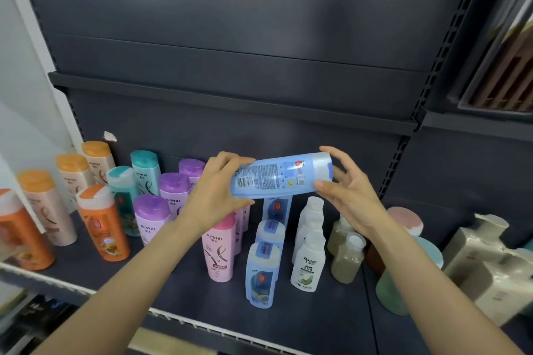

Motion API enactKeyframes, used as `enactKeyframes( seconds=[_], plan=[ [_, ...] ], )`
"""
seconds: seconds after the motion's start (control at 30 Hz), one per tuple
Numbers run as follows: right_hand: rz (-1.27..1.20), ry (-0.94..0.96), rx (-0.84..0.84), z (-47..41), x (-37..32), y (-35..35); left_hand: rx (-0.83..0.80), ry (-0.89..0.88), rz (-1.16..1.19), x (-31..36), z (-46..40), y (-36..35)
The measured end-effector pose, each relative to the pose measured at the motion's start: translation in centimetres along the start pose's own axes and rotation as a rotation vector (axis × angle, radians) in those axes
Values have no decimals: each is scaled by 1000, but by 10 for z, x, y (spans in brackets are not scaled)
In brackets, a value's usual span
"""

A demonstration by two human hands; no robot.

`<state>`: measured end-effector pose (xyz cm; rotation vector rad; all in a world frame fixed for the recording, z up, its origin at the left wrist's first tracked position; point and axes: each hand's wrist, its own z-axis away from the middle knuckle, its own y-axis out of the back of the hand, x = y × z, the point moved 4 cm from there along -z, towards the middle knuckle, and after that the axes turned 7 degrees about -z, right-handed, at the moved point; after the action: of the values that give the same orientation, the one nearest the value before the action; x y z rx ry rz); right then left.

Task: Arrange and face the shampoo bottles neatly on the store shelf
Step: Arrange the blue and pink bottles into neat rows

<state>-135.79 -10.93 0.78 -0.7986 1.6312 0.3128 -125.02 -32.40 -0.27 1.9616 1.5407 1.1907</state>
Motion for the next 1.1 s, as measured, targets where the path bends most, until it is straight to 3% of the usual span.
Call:
enactKeyframes(
  seconds=[0.17, 0.47, 0.63, 0.8, 0.9, 1.0, 1.1],
  plan=[
    [-4, 1, 55, -2, -1, 0, -2, 92, 236, -4, -1, 0],
    [-157, 1, 27, -7, -5, 3, -459, 425, 846, -10, 12, -19],
    [-178, 21, 138, -12, 1, 6, -498, 502, 965, -9, 13, -29],
    [33, 63, 282, -20, 3, 7, -342, 475, 756, -16, 3, -32],
    [203, 103, 350, -28, 6, 6, -209, 360, 389, -33, -3, -32],
    [394, 133, 398, -34, 13, 5, -211, 239, 29, -49, -1, -36],
    [510, 144, 422, -39, 25, 7, -282, 158, -158, -66, 3, -47]
  ],
)
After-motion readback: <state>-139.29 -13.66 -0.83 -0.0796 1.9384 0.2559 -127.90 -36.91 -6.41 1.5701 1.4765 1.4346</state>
